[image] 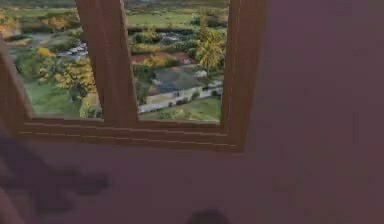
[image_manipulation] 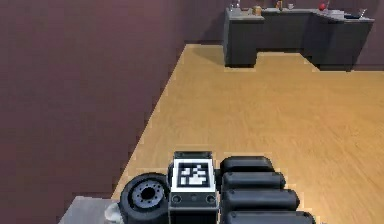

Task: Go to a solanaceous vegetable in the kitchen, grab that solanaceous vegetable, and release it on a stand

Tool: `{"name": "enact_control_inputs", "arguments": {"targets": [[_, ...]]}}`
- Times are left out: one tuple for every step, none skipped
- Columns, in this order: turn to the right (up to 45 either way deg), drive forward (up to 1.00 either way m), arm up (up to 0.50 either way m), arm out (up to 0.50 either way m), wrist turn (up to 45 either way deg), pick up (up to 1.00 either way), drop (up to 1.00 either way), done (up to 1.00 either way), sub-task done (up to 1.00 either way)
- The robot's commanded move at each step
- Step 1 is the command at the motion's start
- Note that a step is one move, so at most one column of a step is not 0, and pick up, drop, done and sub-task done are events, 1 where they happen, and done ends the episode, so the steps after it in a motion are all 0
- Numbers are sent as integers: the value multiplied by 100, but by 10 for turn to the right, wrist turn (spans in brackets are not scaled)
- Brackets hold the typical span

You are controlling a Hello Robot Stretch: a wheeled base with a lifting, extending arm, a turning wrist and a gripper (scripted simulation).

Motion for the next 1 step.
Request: {"name": "enact_control_inputs", "arguments": {"targets": [[-450, 0, 0, 0, 0, 0, 0, 0, 0]]}}
